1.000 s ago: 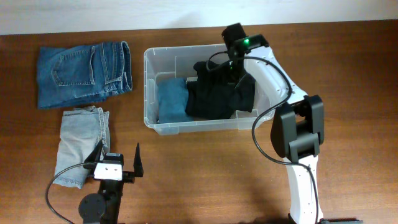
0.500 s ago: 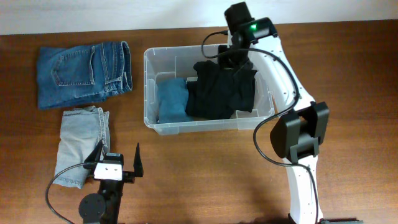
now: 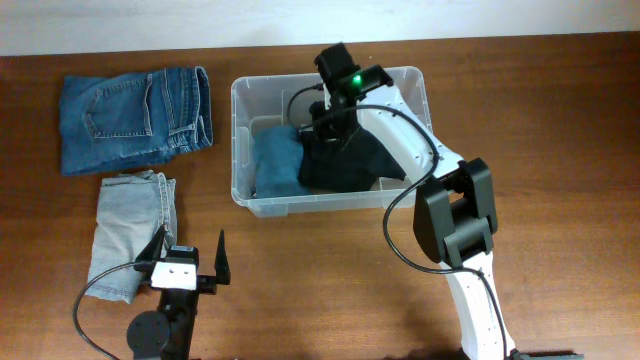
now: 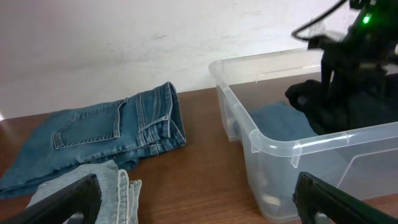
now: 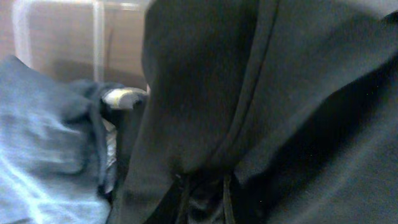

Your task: Pack container

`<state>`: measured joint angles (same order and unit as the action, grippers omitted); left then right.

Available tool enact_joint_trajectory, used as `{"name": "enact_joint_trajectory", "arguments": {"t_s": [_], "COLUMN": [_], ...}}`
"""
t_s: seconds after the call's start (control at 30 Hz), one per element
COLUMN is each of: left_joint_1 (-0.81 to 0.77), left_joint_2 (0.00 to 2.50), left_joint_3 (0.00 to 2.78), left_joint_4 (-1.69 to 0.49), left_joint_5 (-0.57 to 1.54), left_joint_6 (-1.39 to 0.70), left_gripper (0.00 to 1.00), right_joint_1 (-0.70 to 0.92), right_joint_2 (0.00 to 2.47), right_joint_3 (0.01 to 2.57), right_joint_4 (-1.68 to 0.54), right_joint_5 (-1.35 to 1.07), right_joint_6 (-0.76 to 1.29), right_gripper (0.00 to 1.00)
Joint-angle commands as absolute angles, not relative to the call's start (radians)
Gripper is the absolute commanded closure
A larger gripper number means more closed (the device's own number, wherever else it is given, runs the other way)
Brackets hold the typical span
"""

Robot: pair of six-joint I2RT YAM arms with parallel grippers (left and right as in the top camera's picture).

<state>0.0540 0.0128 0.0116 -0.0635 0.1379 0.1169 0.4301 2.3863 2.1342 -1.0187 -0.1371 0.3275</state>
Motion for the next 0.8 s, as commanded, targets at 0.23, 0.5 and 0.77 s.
{"name": "enact_joint_trajectory", "arguments": {"t_s": [0.23, 0.5, 0.77], "left_joint_1": [0.062, 0.062, 0.062], "left_joint_2": [0.007, 0.007, 0.007], "left_joint_3": [0.009, 0.009, 0.009], "left_joint_4": [-0.069, -0.069, -0.069], "left_joint_5": [0.131, 0.131, 0.131], "left_joint_6": [0.130, 0.130, 0.130], "left_gripper": [0.01, 0.01, 0.01], "right_joint_1": [0.421, 0.339, 0.237], "right_joint_2": [2.373, 2.340, 2.361], "right_joint_3": [2.082, 2.336, 2.295], "right_joint_4": [-0.977, -1.166, -1.205], "right_joint_5": [-0.143, 0.003, 0.020], "right_joint_6": [0.319, 0.359, 0.344], "right_gripper": [0.90, 0.87, 0.86]}}
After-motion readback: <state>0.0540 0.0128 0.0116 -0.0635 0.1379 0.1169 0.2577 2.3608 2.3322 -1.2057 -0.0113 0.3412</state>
